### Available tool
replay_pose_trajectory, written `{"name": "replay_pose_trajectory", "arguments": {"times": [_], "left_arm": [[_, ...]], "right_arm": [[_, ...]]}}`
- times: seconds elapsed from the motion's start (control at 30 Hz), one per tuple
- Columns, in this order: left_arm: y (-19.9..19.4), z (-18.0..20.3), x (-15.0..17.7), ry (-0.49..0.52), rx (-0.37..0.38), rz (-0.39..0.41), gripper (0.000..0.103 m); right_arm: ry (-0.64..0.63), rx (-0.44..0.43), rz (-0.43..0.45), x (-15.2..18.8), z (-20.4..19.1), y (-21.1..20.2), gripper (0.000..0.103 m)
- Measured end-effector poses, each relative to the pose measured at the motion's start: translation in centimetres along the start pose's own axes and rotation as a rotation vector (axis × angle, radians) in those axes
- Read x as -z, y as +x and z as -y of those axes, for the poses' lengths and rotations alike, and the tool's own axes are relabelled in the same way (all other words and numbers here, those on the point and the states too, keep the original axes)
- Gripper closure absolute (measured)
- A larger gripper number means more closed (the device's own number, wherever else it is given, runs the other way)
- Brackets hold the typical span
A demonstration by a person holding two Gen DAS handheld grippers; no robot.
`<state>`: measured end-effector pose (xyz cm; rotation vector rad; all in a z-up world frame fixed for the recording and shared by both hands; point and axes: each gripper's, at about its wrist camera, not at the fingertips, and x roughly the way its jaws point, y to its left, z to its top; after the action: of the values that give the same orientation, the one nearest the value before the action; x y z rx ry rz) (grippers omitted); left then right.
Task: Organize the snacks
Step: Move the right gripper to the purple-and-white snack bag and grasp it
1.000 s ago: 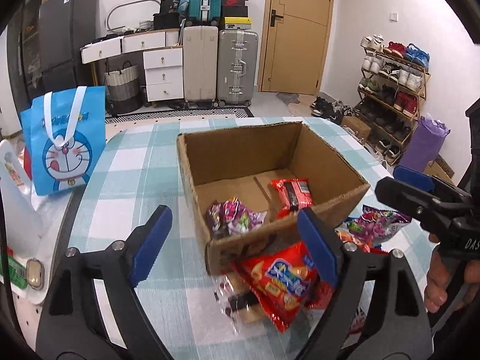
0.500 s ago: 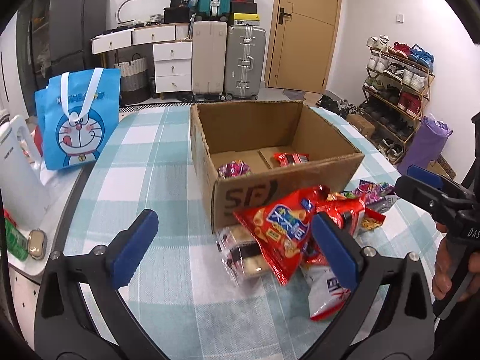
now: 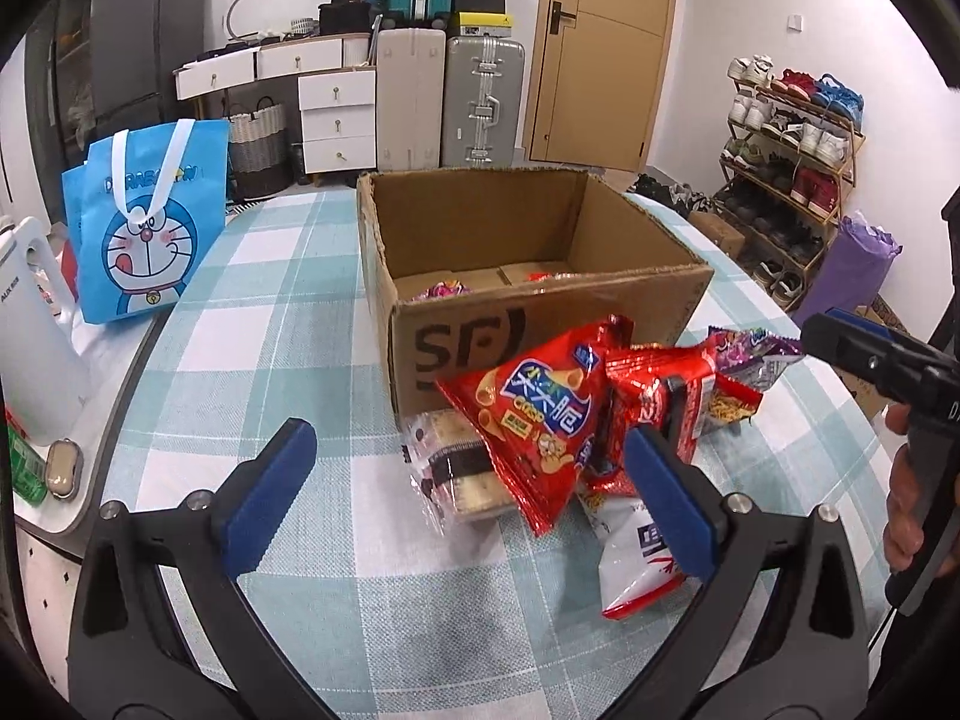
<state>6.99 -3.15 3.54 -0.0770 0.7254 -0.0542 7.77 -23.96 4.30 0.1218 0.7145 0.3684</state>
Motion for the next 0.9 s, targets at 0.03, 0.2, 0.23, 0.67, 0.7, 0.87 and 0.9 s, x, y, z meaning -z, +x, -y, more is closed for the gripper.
{"name": "replay_pose_trajectory", "arguments": {"times": [0.03, 0.2, 0.23, 0.67, 0.7, 0.87, 0.9], "left_arm": [[0.1, 0.1, 0.1, -0.001, 0.001, -0.003, 0.001], [0.6, 0.3, 0.6, 0.003, 0.003, -0.018, 0.001], [0.8, 0.4, 0.7, 0.005, 0.0, -0.021, 0.001], [1.7, -1.1, 1.5, -0.012, -0.016, -0.049, 0.001], [1.8, -1.3, 1.4, -0.016, -0.015, -0.051, 0.001], [2.4, -1.9, 1.0, -0.03, -0.017, -0.054, 0.001], [2.5, -1.9, 1.0, -0.031, -0.016, -0.054, 0.001]], "right_arm": [[0.004, -0.006, -0.005, 0.1, 0.0, 0.2, 0.001], [-0.002, -0.042, -0.042, 0.7, -1.1, 1.2, 0.001], [-0.008, -0.047, -0.052, 0.9, -1.4, 1.5, 0.001], [-0.071, -0.038, -0.045, 1.5, -3.4, 2.5, 0.001], [-0.058, -0.028, -0.034, 1.3, -2.8, 2.2, 0.001], [0.068, 0.034, 0.008, 0.6, 0.8, 1.5, 0.001], [0.084, 0.042, 0.009, 0.6, 1.3, 1.7, 0.001]]}}
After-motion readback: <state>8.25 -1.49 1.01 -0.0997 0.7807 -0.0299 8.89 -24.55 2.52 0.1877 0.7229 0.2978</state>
